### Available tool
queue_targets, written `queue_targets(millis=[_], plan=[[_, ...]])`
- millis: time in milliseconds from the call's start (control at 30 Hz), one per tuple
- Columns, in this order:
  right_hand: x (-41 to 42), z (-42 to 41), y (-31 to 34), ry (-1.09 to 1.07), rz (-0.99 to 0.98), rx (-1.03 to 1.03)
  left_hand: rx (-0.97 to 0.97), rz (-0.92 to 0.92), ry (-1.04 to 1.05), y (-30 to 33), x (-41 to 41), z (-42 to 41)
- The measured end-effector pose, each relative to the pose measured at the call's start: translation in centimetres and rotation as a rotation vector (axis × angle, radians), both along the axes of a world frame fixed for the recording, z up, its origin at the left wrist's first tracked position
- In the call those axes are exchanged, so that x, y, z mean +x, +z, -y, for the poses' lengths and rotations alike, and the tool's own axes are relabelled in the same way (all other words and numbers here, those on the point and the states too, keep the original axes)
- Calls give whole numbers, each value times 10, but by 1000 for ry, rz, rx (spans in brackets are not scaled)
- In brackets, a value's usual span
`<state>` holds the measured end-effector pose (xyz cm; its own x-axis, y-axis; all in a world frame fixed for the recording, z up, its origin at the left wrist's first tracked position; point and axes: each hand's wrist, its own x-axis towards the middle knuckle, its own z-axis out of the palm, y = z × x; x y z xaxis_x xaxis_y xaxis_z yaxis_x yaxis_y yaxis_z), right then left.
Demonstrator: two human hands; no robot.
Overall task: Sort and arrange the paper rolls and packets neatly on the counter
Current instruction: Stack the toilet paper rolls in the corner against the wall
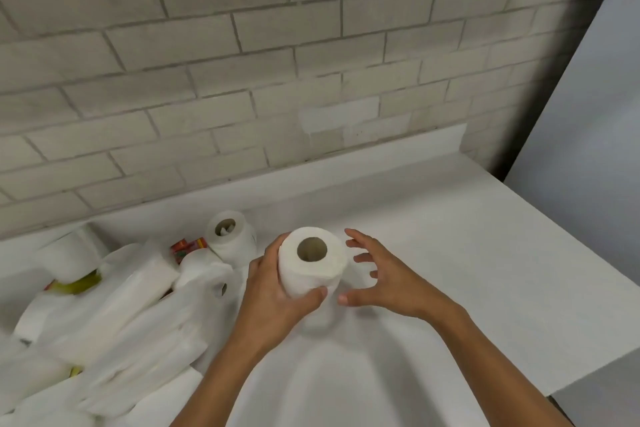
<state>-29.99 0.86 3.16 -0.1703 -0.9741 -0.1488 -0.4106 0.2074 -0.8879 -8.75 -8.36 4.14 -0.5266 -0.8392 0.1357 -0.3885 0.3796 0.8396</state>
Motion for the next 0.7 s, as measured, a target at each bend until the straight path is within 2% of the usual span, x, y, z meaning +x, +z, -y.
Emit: queue_targets(millis=[167,500,700], plan=[[-20,7,14,26,88,-66,156,-144,-63,17,-36,0],[-109,13,16,-1,145,-138,235,-203,-123,28,-134,-11],[-192,25,4,-63,147,-160,263,-195,18,19,-188,0]])
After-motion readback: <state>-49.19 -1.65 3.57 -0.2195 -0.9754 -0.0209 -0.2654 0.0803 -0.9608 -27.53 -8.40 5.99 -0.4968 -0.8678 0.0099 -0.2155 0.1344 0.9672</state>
